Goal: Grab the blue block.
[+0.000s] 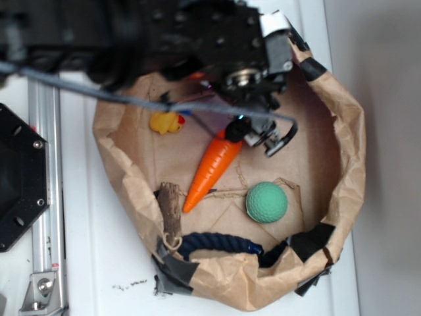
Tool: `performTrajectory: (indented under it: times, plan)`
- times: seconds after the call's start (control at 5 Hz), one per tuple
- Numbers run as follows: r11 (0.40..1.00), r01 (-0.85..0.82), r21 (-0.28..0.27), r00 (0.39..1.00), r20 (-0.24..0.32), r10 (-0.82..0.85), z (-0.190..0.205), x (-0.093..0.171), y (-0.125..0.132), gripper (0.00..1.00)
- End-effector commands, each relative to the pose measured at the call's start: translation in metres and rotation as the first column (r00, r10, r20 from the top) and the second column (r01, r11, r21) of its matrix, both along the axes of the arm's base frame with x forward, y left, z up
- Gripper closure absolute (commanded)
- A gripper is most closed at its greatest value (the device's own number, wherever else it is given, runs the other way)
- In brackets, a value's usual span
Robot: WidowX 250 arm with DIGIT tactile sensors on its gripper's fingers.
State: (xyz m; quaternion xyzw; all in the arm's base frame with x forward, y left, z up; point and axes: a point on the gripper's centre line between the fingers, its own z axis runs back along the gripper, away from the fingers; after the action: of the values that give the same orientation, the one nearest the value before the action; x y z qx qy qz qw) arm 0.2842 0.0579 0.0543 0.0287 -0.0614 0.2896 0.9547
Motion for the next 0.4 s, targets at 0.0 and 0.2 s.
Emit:
performTrajectory:
  times: [0.0,0.2]
  plan:
    - [0.998,-0.049,0.027,0.993,0.112,0.045,0.0213,0.0326,0.0314,0.00]
    - [0.999,-0.041,0.027,0.993,0.115,0.037,0.0183,0.0400,0.0297,0.00]
